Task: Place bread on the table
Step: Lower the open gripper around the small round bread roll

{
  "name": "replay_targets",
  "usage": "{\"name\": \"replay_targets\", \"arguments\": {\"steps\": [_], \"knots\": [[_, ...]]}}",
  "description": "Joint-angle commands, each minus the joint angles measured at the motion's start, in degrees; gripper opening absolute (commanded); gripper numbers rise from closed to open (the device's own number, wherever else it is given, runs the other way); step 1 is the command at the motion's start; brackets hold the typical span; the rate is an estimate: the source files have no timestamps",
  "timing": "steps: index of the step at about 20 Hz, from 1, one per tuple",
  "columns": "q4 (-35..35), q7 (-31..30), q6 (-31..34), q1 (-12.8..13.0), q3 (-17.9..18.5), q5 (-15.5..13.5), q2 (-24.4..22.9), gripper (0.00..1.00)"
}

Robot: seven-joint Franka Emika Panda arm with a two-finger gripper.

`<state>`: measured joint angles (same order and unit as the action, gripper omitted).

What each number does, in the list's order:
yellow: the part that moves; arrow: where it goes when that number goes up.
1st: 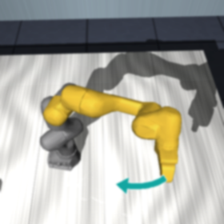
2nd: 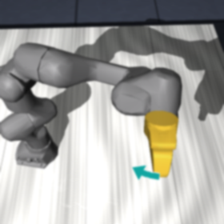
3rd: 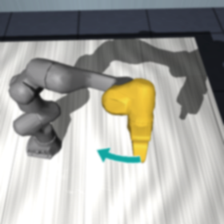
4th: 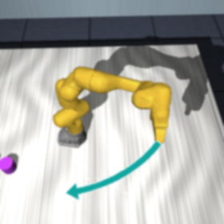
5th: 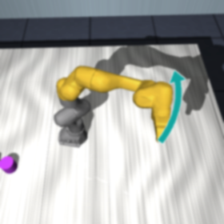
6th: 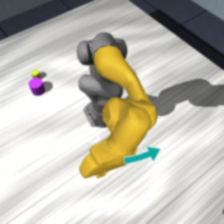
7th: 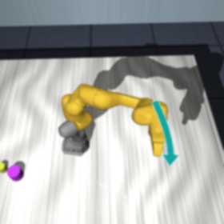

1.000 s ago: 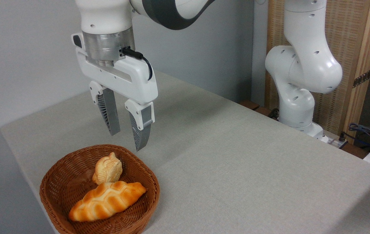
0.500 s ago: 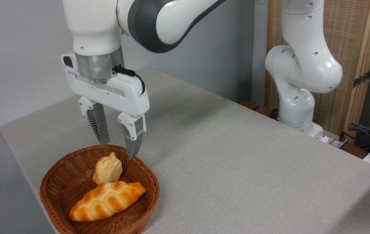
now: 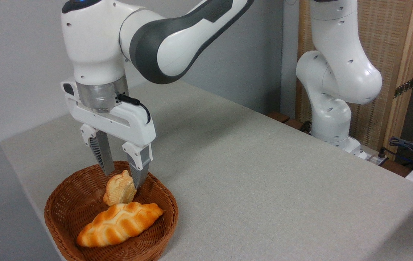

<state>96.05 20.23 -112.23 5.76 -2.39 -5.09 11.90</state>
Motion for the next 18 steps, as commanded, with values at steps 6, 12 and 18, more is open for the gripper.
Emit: {"name": "replay_targets", "arguments": {"steps": [6,12,18], "knots": [[0.28,-0.45,-2.91,0.74,-1.13,-0.27,2.25,1.0],[0.19,-0.19,-5.55,0.74,-1.3,-0.18,3.3,0.78],[0.1,0.25,-5.64,0.57,-1.39,-0.36,3.3,0.39]]}}
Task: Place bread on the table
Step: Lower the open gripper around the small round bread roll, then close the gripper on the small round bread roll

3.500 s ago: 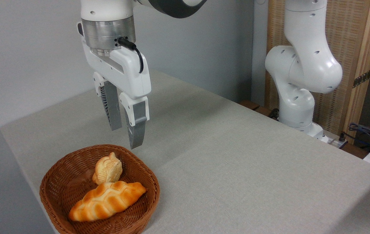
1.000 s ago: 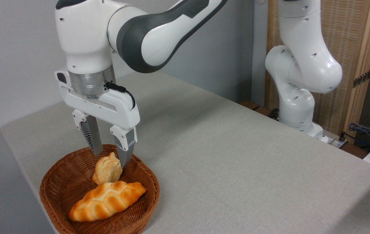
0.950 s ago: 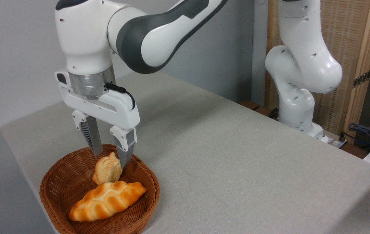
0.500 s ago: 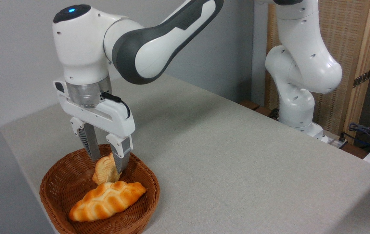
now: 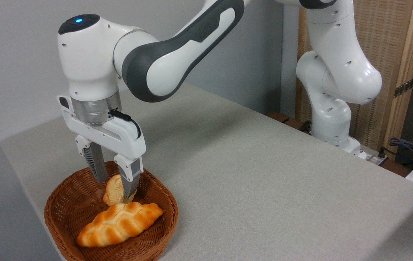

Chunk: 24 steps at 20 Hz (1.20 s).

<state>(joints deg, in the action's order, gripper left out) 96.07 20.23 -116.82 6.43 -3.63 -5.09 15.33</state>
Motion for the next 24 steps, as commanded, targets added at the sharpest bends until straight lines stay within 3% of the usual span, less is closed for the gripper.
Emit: {"name": "replay_targets", "arguments": {"steps": [1,24], "knots": [[0.09,0.25,-1.04,-0.1,-0.15,-0.36,-0.12,0.39],[-0.53,0.6,0.36,-0.54,0.55,-0.27,-3.11,0.39]]}}
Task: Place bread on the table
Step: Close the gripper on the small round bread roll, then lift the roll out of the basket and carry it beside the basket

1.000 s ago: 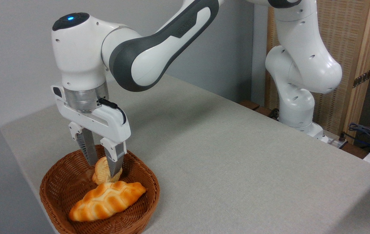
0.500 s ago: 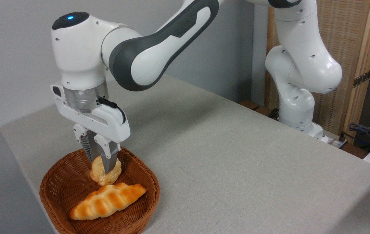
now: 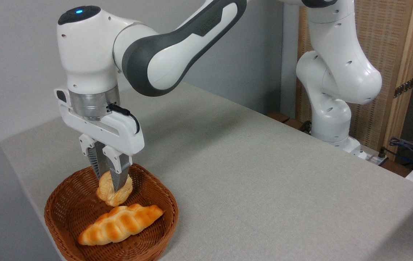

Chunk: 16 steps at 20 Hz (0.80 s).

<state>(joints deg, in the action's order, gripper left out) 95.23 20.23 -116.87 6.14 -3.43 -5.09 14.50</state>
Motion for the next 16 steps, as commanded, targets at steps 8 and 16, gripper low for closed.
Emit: {"name": "replay_targets", "arguments": {"steps": [8,16], "knots": [[0.39,6.38,7.09,-0.6,2.02,-0.88,-5.18,0.39],[0.57,15.78,16.92,-0.6,4.04,-4.22,-8.53,0.39]]}}
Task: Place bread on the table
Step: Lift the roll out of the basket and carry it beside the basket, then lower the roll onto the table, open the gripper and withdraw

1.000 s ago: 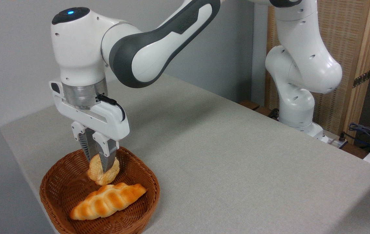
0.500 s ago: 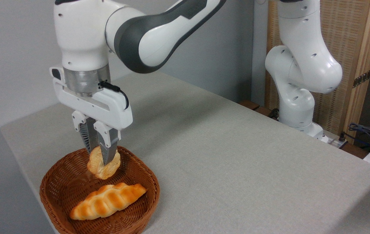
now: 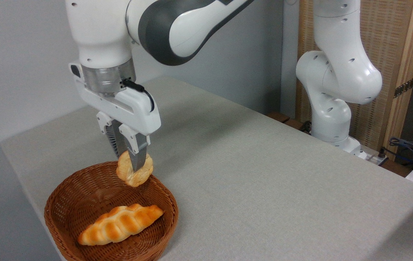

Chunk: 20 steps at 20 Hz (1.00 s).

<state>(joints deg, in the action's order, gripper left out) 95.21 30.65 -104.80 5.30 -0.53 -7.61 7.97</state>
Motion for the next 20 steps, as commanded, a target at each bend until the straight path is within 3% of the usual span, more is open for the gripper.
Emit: {"name": "replay_targets", "arguments": {"steps": [1,3,7,9,12,20], "knots": [[0.68,7.13,6.44,0.24,1.15,-1.8,-2.34,0.4],[1.03,9.77,8.47,0.33,1.15,-1.8,-2.52,0.44],[4.44,13.2,9.53,0.77,0.45,-1.27,-3.48,0.64],[6.91,13.74,9.53,1.03,-0.16,-1.1,-3.75,0.93],[8.67,13.83,9.53,1.21,-0.96,-1.01,-3.75,1.0],[9.91,13.83,9.53,2.35,-1.05,-0.48,-3.4,1.0]]}}
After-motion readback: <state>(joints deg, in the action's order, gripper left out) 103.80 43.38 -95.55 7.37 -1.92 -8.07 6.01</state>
